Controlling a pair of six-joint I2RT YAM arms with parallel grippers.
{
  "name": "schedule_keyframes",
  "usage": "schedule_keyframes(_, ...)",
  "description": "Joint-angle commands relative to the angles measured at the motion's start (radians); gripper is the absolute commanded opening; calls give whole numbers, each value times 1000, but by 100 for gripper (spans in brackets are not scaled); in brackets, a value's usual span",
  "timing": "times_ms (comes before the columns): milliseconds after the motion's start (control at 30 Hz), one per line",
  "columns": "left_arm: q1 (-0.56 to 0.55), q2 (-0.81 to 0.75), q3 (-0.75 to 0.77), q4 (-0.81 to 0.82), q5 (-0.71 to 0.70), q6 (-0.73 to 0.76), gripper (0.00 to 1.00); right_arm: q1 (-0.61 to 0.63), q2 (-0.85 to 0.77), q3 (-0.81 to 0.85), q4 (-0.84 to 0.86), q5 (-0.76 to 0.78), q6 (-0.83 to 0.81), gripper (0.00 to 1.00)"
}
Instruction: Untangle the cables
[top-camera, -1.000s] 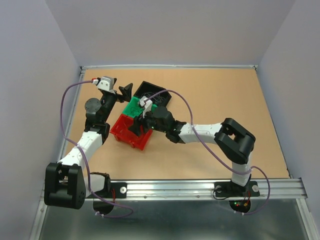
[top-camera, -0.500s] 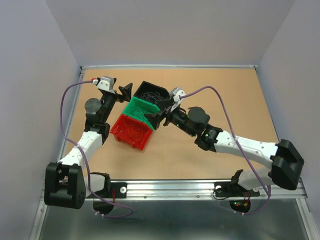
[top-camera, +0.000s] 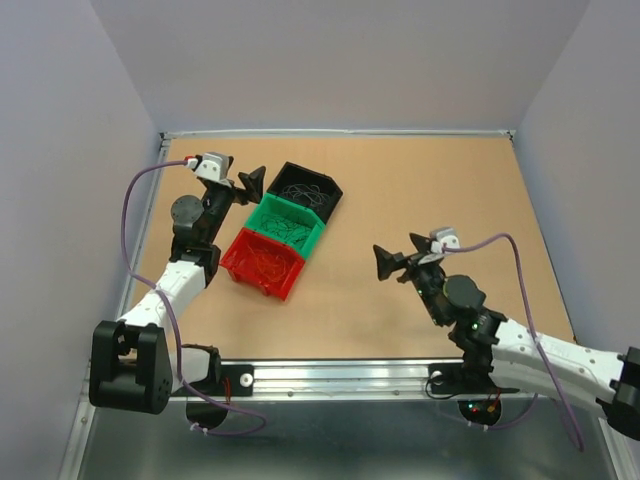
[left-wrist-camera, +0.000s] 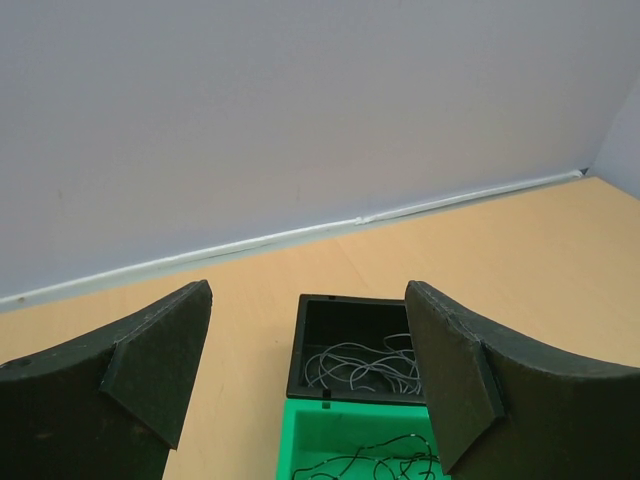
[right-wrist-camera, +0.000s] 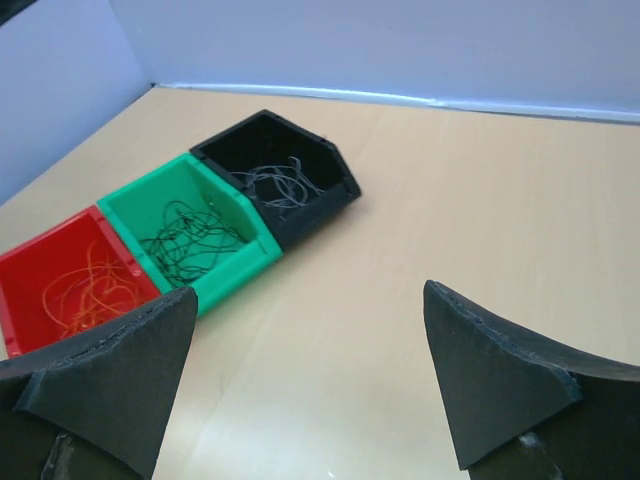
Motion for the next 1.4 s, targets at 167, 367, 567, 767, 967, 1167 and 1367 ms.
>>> schedule_keyframes(167, 7, -54, 43, -82, -7, 53, 90, 10, -456, -273, 11, 172, -17, 99)
schedule_keyframes(367, 41, -265, -145, -147, -127, 99, 96, 10, -669, -306, -97, 184, -4, 99)
schedule_keyframes(567, 46, -676, -340, -273, -141, 115, 99, 10, -627, -287, -110, 164, 1, 99)
schedule_keyframes(767, 46, -927, -477, -388, -32, 240, 99, 10, -507, -255, -107, 187, 10, 99)
schedule_keyframes(967, 46, -905, -473, -380, -38, 254, 99, 8, -459, -244, -100, 190, 15, 99)
schedule_keyframes(1167, 46, -948, -500, -370, -21, 270, 99, 10, -459, -249, -92, 182, 16, 99)
schedule_keyframes(1367, 46, -951, -504, -365, -20, 270, 99, 10, -455, -250, -89, 186, 15, 99)
